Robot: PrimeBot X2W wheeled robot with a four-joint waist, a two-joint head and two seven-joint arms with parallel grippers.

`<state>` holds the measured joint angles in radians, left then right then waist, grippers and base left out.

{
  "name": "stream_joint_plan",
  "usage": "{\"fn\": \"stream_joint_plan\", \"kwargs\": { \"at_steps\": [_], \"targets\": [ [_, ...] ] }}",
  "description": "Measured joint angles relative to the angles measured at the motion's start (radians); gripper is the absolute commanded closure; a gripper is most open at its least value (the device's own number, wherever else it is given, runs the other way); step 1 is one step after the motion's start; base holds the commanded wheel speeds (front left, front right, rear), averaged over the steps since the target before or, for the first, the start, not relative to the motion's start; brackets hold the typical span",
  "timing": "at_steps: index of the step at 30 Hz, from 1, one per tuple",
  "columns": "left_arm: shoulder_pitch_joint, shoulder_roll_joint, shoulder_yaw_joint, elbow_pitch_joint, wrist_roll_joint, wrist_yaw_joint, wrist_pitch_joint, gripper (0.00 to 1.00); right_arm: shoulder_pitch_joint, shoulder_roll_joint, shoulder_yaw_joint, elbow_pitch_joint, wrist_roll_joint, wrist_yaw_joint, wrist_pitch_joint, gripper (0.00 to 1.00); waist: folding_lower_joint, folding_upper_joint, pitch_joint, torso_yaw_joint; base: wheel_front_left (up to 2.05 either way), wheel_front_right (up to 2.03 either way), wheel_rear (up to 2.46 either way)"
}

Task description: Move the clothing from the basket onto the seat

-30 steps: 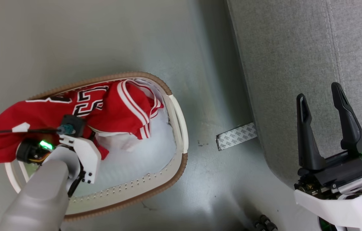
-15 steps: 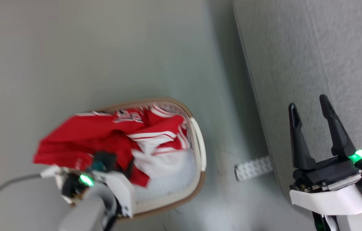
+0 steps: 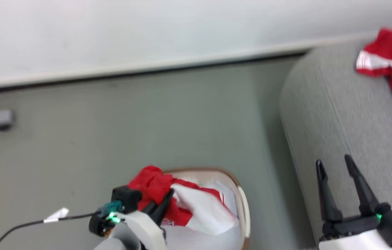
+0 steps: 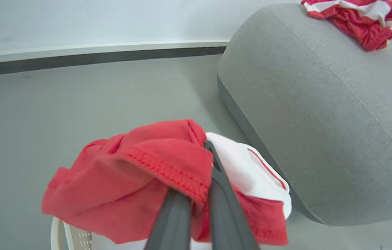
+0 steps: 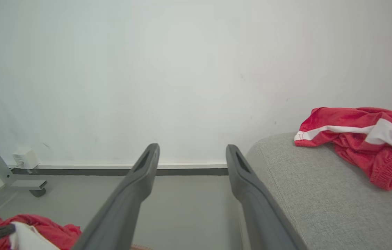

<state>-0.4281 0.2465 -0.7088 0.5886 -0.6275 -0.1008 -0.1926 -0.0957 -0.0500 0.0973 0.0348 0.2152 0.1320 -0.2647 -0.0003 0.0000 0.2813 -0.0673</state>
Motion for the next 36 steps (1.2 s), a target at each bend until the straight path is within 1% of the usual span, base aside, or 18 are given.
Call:
{"fn": "stream_joint_plan", "kwargs": {
  "at_steps": [3,9,14,17,20,23,27,30,32,36],
  "targets": [
    [0.023,0.027,0.005,-0.148,-0.008,0.035,0.049,1.0,0.03,0.0,0.002,0.018,-0.007,0.0,0.0,0.0,0.0,0.0,-0.069,0.033,0.0,0.0,0.0],
    [0.054,0.092,0.024,-0.437,-0.007,0.129,0.143,1.0,0.09,0.0,0.035,0.049,-0.011,0.0,0.0,0.0,-0.0001,0.0,-0.183,0.088,0.0,0.0,0.0],
    [0.057,0.133,0.043,-0.634,0.001,0.185,0.214,1.0,0.133,-0.002,0.105,0.072,-0.001,0.0,0.0,0.0,0.0,0.0,-0.255,0.111,0.0,0.0,0.0],
    [0.052,0.161,0.054,-0.723,0.006,0.212,0.255,1.0,0.142,-0.034,0.164,0.072,0.019,0.0,0.0,0.0,0.0,0.0,-0.284,0.111,0.0,0.0,0.0],
    [0.034,0.188,0.068,-0.782,0.008,0.224,0.293,1.0,0.132,-0.102,0.228,0.065,0.024,0.0,0.0,0.0,0.0001,0.0,-0.289,0.098,0.0,0.0,0.0],
    [0.023,0.205,0.072,-0.815,0.008,0.225,0.316,1.0,0.096,-0.18,0.29,0.058,0.034,0.0,0.0,0.0,0.0001,0.0,-0.292,0.084,0.0,0.0,0.0],
    [0.013,0.21,0.074,-0.841,0.008,0.225,0.332,1.0,0.027,-0.288,0.381,0.054,0.068,0.0,0.0,0.0,0.0002,0.0,-0.294,0.068,0.0,0.0,0.0],
    [0.002,0.209,0.062,-0.855,0.008,0.221,0.34,1.0,-0.034,-0.357,0.458,0.06,0.104,0.0,0.001,0.0,0.0002,0.0,-0.295,0.064,0.0,0.0,0.0],
    [0.0,0.207,0.052,-0.861,0.008,0.215,0.344,1.0,-0.083,-0.386,0.508,0.065,0.137,0.0,0.008,0.0,0.0003,0.0,-0.295,0.063,0.0,0.0,0.0],
    [-0.006,0.194,0.032,-0.869,0.008,0.207,0.352,1.0,-0.187,-0.422,0.601,0.099,0.188,0.0,0.017,0.0,0.0003,0.0,-0.295,0.065,0.0,0.0,0.0]
  ]
}}
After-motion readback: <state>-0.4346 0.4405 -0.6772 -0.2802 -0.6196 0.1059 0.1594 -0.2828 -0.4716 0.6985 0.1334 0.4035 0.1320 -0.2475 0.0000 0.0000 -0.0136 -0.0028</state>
